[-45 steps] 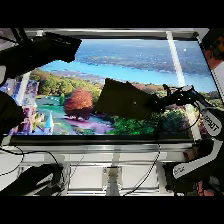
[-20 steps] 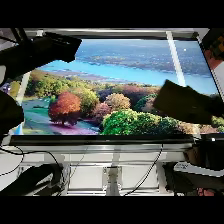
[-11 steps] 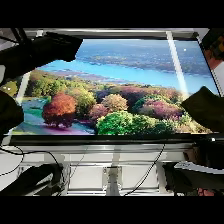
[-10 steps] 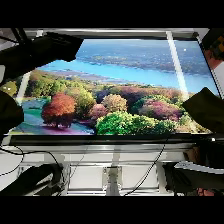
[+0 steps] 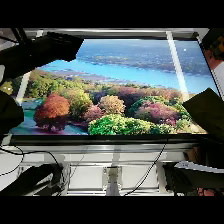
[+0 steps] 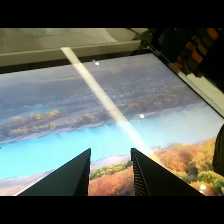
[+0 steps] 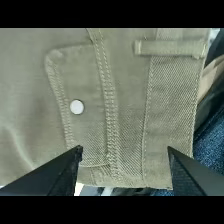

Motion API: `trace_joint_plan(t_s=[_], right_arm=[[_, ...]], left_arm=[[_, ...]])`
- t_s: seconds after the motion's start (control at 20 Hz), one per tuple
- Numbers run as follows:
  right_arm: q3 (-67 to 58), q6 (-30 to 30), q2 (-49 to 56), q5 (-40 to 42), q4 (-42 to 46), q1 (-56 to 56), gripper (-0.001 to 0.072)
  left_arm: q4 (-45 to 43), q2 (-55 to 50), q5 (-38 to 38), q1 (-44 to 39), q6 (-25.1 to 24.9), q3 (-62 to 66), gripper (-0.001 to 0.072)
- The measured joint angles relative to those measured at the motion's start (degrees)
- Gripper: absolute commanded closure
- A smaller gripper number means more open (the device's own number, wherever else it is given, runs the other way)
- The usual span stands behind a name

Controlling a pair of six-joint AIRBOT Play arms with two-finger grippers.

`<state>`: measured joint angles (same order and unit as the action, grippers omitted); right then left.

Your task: Fold the clothes and pants, and hang the long-sleeved shirts on hangers.

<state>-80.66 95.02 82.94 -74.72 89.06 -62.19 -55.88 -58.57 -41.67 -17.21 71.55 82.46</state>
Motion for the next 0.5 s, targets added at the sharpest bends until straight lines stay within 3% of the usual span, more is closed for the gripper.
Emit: trace_joint_plan(t_s=[0.05, 0.1, 0.15, 0.2, 0.5], right_arm=[[-0.9, 0.0, 0.0, -0.1, -2.1, 0.0, 0.0432], [-1.7, -0.3, 0.0, -0.2, -5.2, 0.3, 0.0549], [-2.3, -1.5, 0.0, -0.3, -8.7, 0.8, 0.0681], [-2.7, -3.1, 0.0, -0.4, -12.9, 1.6, 0.0678], [-3.7, -14.1, 0.0, -1.1, -40.0, 13.9, 0.068]], left_arm=[[0.0, 0.0, 0.0, 0.0, 0.0, 0.0, 0.0416], [0.0, 0.0, 0.0, 0.1, 0.0, 0.0, 0.0472], [-0.3, 0.0, 0.0, 0.2, 0.0, 0.0, 0.0582], [-0.8, 0.1, 0.0, 0.5, 0.0, 0.0, 0.0683], [-5.9, 3.8, -4.1, 8.0, 0.0, 0.0, 0.0683]])
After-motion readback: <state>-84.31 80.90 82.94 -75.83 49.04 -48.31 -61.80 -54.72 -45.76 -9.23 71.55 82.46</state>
